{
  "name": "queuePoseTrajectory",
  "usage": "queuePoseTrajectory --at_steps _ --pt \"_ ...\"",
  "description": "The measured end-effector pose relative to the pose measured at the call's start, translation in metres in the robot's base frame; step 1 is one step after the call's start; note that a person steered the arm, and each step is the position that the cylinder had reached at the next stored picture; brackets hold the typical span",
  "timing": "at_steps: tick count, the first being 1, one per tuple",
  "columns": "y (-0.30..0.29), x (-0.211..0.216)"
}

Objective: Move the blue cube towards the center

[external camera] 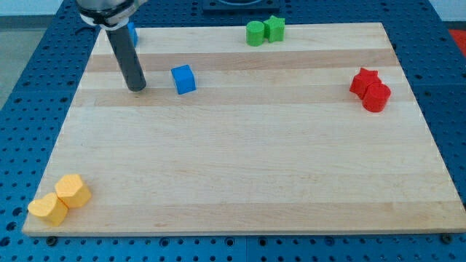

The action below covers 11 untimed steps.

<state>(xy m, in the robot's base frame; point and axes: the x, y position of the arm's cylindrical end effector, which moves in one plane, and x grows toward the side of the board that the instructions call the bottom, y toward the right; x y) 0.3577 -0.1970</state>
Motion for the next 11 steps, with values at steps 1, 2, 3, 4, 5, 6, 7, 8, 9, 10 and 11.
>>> queuePoseTrajectory --at_steps 1,2,3,4,5,6,7,8,9,10,11 --pt "0.007 0.000" --pt "0.009 0.000" --pt "0.027 0.000" --pt "0.035 0.000" --pt "0.050 -0.012" --pt "0.079 -0.023" --pt "0.091 -0.015" --pt "0.091 0.001" --pt "0.091 0.010" --pt "0.100 0.009" --pt "0.127 0.004"
